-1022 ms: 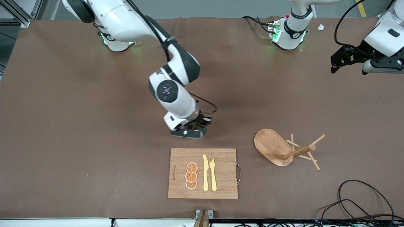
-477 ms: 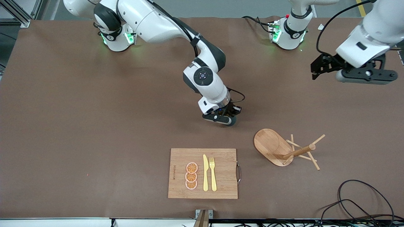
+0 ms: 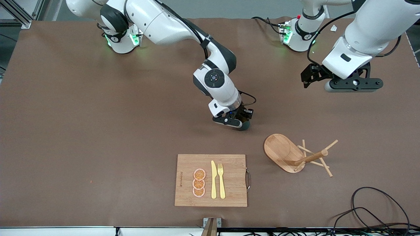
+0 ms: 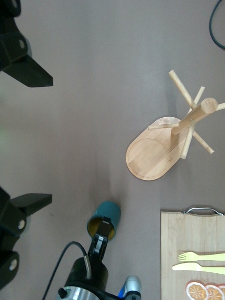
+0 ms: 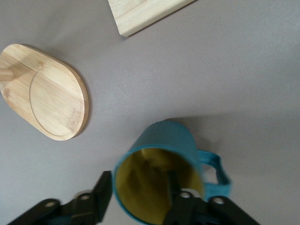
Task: Pass cup and hang on rack
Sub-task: 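Carry the mug toward the rack and set it on the table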
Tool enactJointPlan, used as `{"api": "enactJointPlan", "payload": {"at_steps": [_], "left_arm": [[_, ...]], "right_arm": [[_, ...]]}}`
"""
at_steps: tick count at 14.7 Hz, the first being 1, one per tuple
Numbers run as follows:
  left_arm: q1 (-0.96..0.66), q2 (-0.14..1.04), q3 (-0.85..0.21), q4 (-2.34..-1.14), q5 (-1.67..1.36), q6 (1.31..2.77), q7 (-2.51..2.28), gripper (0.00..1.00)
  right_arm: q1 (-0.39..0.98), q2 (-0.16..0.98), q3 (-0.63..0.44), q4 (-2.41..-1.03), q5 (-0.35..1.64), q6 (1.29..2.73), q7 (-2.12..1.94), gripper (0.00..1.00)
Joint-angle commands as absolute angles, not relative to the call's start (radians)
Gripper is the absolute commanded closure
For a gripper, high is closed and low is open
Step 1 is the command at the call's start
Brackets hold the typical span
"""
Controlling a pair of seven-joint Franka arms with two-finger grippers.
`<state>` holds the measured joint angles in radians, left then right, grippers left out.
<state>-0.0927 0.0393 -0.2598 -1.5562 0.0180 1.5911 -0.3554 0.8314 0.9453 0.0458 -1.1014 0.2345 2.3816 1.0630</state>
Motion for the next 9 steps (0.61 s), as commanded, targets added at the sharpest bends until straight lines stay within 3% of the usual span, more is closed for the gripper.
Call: {"api": "enactJointPlan", "payload": {"at_steps": [1,6,9], "left_arm": [[-0.095,0.069,-0.296,-1.536,0.031,1.612,-0.452,0.00],[-0.130,0.175,-0.360,-1.464,0.038,1.620,-0.693,0.00],[-0.210,0.233,-0.360,-1.445,0.101,1.641,-0.813,0.00]], "right_arm": [[0.818,0.911,0.040,-1.089,0.241,2.347,1.068,0.00],[0.729,0.832,-0.021,-1.089,0.191,2.263,0.978,0.00],[0.613,0.808,-0.029,-1.086,0.155,2.116,0.818,0.00]]}}
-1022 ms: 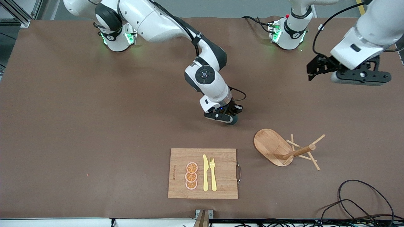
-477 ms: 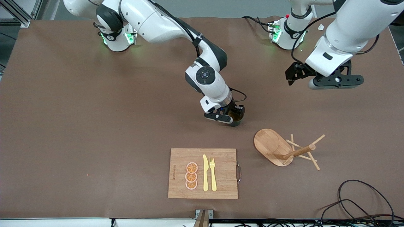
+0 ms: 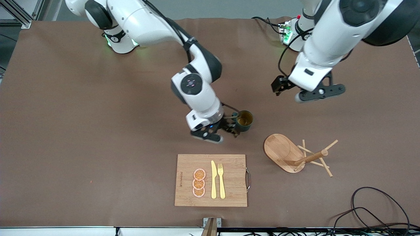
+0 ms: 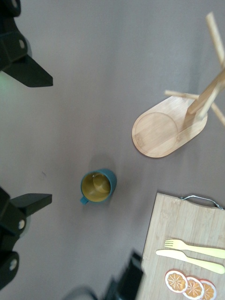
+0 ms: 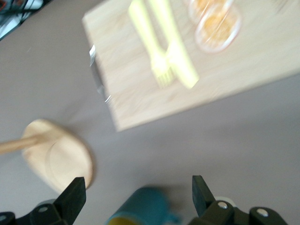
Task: Pass cup and hang on rack
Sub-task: 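Open the right gripper and withdraw while the left gripper approaches the mug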
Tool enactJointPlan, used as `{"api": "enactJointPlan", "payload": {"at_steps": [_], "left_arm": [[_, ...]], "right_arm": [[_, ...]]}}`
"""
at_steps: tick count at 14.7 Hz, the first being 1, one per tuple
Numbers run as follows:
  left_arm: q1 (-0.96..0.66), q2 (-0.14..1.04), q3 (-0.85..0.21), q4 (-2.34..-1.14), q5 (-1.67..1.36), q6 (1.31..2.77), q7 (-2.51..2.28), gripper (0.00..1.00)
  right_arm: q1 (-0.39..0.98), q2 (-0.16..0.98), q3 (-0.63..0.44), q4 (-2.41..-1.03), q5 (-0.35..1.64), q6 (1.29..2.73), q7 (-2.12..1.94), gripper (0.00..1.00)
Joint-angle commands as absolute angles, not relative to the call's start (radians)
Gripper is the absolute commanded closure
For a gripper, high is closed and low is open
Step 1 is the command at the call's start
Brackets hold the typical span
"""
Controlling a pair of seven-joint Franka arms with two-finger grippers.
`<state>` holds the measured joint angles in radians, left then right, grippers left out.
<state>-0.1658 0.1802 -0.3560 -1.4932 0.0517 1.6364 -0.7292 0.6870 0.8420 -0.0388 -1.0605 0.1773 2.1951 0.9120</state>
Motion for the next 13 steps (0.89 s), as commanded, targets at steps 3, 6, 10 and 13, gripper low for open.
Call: {"api": "enactJointPlan", "payload": {"at_steps": [3,6,10,13], "left_arm": [[-0.288,0.284,-0.360,-1.445,0.141,1.686,-0.961,0.00],[-0.382,0.349,-0.360,-1.445,0.228,1.721,-1.145,0.00],[-0.503,0.443,-0.359,-1.445,0.365,1.726,-1.366,0.00],[-0.584,0.511,-0.359,-1.447,0.483,1.726,-1.524,0.00]], "right_arm": [[0.482,0.766,-0.031,-1.086,0.153,2.059,0.626,0.00],[0.373,0.714,-0.029,-1.098,0.079,1.985,0.474,0.00],[0.235,0.609,-0.028,-1.219,0.058,1.974,0.327,0.00],[0.172,0.533,-0.029,-1.276,0.035,1.968,0.262,0.00]]}}
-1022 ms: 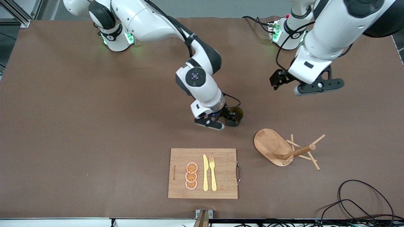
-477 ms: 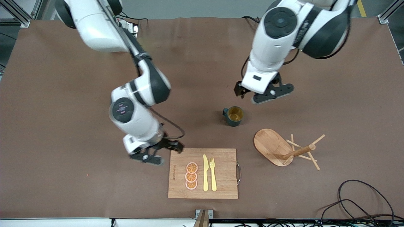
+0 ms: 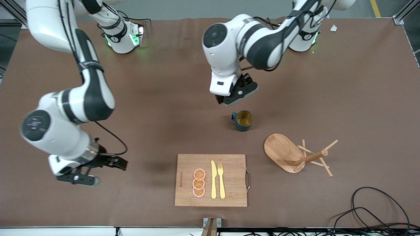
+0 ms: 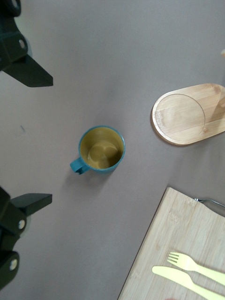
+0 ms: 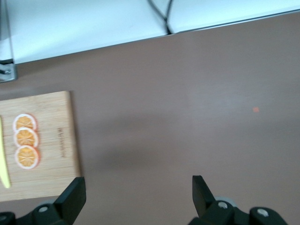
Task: Pass cup and hang on rack
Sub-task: 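Open the right gripper and withdraw while the left gripper approaches the mug, then lower the left gripper and grasp the mug by its handle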
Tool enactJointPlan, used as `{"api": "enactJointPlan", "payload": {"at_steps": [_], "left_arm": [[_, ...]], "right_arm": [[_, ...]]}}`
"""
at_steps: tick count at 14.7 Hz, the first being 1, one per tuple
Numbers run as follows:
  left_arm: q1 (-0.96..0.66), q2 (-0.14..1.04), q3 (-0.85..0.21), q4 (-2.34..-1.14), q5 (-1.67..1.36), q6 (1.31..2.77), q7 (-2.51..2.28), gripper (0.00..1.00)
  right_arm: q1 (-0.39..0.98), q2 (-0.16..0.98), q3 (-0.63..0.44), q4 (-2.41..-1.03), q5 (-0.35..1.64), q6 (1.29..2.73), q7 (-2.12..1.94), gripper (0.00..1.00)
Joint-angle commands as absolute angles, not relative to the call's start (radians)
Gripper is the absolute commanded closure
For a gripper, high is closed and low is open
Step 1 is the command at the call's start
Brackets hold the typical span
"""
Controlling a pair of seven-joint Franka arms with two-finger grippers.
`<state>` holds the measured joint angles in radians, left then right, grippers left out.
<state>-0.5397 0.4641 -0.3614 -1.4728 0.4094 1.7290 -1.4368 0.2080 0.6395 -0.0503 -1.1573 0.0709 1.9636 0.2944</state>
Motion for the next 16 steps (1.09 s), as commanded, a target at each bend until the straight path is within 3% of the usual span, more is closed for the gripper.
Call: {"api": "enactJointPlan", "payload": {"at_steps": [1,9,14,16], "left_arm": [[-0.606,0.535,-0.359,-1.447,0.520,1.726,-1.579,0.00],[-0.718,0.695,-0.348,-1.453,0.800,1.695,-1.917,0.00],[-0.747,0.730,-0.347,-1.460,0.894,1.661,-2.125,0.01],[-0.756,0.758,-0.347,-1.459,0.925,1.661,-2.234,0.07]], "right_arm": [[0.148,0.499,-0.029,-1.317,-0.003,1.965,0.230,0.00],[0.040,0.224,-0.028,-1.520,-0.026,1.895,0.091,0.00],[0.038,0.114,-0.028,-1.534,-0.026,1.763,0.083,0.00],[0.040,0.092,-0.028,-1.534,-0.026,1.732,0.083,0.00]]}}
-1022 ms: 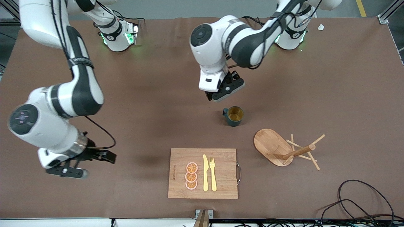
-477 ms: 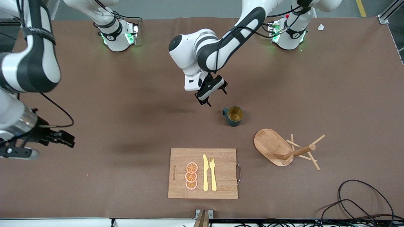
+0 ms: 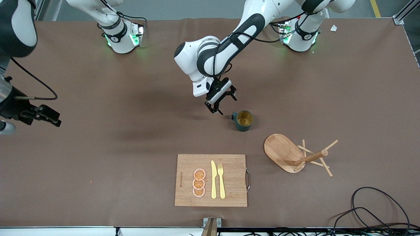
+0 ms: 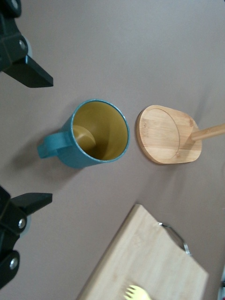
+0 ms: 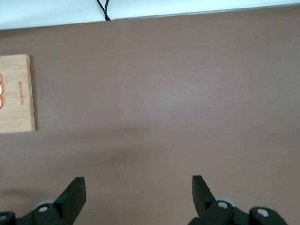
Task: Pass cup and hang on rack
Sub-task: 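Lower the left gripper and grasp the mug by its handle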
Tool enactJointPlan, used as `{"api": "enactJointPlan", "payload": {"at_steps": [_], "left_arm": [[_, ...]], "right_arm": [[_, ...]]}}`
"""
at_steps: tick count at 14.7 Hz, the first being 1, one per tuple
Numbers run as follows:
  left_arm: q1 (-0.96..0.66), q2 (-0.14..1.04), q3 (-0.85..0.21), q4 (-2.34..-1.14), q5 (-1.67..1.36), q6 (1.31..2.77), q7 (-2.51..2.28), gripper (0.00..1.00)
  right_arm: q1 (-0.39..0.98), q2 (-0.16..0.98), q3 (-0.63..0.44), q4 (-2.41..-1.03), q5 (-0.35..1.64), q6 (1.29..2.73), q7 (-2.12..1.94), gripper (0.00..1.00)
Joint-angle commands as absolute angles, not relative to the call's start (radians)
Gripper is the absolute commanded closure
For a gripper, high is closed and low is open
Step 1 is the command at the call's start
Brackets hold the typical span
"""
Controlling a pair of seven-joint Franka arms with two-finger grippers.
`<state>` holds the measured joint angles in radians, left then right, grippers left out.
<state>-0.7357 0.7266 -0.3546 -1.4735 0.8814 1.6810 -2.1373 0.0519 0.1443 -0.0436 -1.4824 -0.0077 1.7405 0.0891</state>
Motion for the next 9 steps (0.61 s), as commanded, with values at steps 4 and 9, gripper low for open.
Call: {"api": "enactJointPlan", "payload": {"at_steps": [4,9], "left_arm": [[-0.756,0.795,-0.345,-1.460,0.936,1.657,-2.330,0.14],[-0.755,0.857,-0.345,-1.459,1.003,1.598,-2.324,0.20]], "right_arm": [[0.038,0.072,-0.029,-1.529,-0.028,1.695,0.081,0.00],[0.032,0.071,-0.029,-1.523,-0.028,1.669,0.078,0.00]]}}
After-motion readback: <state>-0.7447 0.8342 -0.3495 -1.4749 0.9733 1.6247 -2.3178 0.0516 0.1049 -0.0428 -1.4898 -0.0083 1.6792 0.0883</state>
